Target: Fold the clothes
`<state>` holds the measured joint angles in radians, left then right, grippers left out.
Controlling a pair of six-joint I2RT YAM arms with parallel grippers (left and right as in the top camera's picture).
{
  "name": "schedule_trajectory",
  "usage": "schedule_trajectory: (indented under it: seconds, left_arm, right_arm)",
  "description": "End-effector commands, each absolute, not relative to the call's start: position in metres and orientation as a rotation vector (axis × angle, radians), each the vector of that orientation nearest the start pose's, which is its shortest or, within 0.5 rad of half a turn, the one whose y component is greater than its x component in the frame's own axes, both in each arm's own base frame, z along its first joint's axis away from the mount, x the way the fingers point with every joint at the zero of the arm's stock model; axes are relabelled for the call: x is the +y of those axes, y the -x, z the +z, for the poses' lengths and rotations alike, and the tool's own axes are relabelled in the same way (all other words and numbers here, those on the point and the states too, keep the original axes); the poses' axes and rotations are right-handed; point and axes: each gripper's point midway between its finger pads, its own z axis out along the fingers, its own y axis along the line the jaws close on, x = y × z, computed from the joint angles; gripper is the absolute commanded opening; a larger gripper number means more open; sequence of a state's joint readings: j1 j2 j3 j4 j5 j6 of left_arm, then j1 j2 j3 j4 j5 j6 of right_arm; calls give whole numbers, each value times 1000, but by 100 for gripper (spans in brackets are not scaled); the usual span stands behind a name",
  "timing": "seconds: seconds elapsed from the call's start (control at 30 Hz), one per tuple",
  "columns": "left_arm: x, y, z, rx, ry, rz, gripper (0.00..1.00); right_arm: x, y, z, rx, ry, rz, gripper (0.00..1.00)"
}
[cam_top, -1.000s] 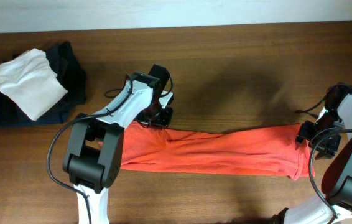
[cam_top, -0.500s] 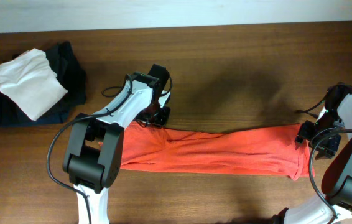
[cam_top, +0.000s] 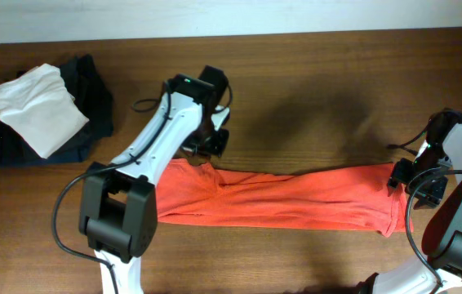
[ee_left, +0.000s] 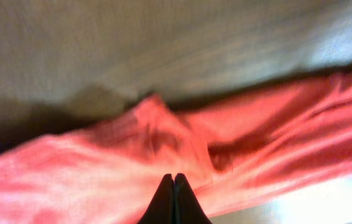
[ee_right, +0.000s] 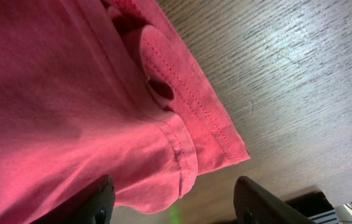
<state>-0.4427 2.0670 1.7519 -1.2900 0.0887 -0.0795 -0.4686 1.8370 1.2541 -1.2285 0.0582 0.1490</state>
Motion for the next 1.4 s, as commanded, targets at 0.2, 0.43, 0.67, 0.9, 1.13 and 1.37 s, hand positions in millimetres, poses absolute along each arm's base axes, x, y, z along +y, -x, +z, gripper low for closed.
schedule_trajectory:
  seconds: [0.2, 0.43, 0.67, 0.9, 1.13, 1.37]
  left_arm:
    - [-128, -361, 63, 3154, -289, 56, 39]
    - [-123, -345, 20, 3178, -292, 59, 34]
    - [-130, -336, 33, 3224, -295, -7, 0]
    - [-147, -292, 94, 3327, -329, -182, 0]
    - [-163, -241, 61, 3463, -431, -236, 0]
    - [-199, -244, 54, 3363, -548, -403, 1]
  right_arm:
    - [-128, -235, 48, 3220, -1019, -10, 65]
    - [-127, -236, 48, 3218, -1021, 6, 65]
    - [-127, -236, 48, 3218, -1021, 5, 65]
    - [-128, -237, 47, 3212, -1018, 0, 65]
    - [-128, -237, 47, 3211, -1018, 0, 65]
    - [-128, -237, 47, 3211, -1018, 0, 65]
